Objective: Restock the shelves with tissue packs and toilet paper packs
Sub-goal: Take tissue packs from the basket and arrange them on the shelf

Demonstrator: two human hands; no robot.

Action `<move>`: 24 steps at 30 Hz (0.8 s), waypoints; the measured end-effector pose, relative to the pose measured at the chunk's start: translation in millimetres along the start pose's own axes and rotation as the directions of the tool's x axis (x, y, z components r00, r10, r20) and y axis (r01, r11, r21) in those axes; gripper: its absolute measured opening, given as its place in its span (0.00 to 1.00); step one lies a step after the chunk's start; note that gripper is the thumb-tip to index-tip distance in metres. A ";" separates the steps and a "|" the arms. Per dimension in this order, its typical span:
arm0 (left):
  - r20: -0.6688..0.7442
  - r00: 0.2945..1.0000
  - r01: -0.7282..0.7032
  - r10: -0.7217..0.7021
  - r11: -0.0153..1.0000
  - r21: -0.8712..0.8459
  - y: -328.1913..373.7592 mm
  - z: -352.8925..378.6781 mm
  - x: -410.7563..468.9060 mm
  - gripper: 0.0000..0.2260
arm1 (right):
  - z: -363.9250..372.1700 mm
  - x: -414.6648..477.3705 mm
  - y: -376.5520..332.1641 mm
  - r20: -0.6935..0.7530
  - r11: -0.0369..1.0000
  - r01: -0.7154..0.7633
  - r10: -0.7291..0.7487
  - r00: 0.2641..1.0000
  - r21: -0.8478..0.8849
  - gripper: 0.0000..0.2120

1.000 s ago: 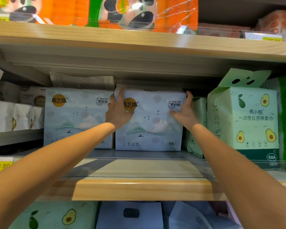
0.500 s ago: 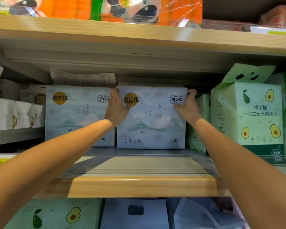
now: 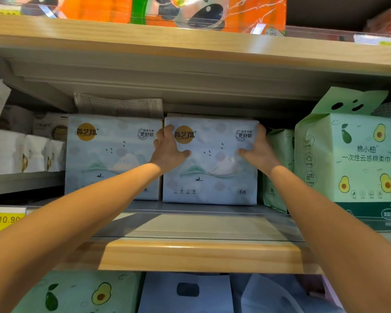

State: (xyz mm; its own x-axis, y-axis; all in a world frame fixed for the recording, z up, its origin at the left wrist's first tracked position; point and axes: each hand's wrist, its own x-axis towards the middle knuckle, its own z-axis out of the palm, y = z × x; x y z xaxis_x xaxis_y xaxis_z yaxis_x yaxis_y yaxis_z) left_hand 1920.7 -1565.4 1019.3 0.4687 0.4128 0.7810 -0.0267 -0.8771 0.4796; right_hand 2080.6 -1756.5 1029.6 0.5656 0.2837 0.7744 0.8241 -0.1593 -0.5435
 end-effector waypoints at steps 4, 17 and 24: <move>-0.005 1.000 0.003 -0.003 1.000 -0.010 -0.2 0.0 1.1 0.36 | -0.7 0.1 1.6 0.004 1.000 -0.006 0.006 1.000 -0.011 0.43; 0.043 0.998 0.035 -0.035 0.999 0.003 -2.3 0.8 3.3 0.39 | -2.3 0.4 1.9 0.061 0.997 -0.037 0.041 0.997 -0.068 0.43; 0.014 1.000 0.024 -0.024 1.000 -0.008 -3.5 0.5 3.2 0.39 | -1.9 0.8 1.5 0.033 1.000 -0.016 0.016 0.999 -0.012 0.46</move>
State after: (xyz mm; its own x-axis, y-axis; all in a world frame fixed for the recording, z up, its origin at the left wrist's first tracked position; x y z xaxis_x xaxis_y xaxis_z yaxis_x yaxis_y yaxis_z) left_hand 1922.7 -1561.2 1019.9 0.4818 0.4303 0.7634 -0.0227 -0.8647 0.5018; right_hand 2082.4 -1758.4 1030.1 0.5775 0.3126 0.7542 0.8154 -0.1748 -0.5519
